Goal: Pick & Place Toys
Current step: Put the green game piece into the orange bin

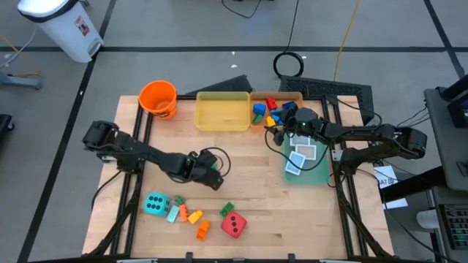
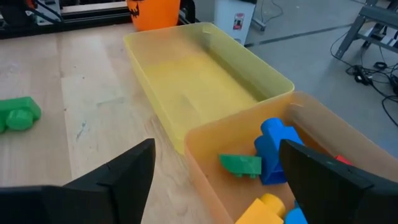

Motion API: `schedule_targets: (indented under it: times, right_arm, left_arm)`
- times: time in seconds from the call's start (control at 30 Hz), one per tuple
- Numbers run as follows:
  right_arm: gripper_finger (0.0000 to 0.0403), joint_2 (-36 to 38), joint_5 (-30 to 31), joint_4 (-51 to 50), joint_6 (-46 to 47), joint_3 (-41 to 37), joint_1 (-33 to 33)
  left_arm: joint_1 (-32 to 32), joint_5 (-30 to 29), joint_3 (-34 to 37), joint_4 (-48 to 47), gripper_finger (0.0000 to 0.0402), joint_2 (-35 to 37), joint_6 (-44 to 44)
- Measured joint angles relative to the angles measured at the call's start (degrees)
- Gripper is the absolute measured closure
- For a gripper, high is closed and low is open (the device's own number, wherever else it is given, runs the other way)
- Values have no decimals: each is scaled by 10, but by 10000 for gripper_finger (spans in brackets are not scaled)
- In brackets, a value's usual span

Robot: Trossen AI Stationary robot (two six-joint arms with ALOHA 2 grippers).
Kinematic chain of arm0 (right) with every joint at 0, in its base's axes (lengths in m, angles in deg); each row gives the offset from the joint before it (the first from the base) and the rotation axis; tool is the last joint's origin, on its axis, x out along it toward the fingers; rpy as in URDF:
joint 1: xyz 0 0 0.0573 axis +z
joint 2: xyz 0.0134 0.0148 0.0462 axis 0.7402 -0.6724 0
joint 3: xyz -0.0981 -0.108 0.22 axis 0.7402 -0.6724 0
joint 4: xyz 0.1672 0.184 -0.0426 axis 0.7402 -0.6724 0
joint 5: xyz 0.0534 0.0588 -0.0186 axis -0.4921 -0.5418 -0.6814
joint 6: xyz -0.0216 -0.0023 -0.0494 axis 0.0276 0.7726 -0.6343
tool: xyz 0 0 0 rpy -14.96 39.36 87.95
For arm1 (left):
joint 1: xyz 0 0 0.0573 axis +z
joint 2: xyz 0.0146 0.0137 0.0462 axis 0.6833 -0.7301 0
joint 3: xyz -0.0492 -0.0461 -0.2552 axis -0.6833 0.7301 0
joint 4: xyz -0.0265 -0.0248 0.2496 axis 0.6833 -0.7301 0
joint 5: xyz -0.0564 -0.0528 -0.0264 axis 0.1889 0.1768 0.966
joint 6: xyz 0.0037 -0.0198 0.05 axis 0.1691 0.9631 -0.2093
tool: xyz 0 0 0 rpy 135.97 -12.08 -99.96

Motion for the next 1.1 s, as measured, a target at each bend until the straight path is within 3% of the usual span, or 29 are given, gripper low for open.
schedule_targets:
  times: [0.2,0.37,0.63,0.9,1.1]
  right_arm:
    - [94,0,0,3,-1,0,0]
    - [94,0,0,3,0,0,0]
    - [94,0,-1,1,0,0,0]
    - [94,0,-1,1,6,0,0]
    - [94,0,-1,1,5,0,0]
  left_arm:
    - [-1,6,0,2,128,-37,95]
    - [0,-28,-2,1,128,-64,139]
    - [1,-30,-1,12,128,-63,87]
    - [1,-22,-75,-115,128,-55,78]
    - [0,-26,-85,-164,128,-55,166]
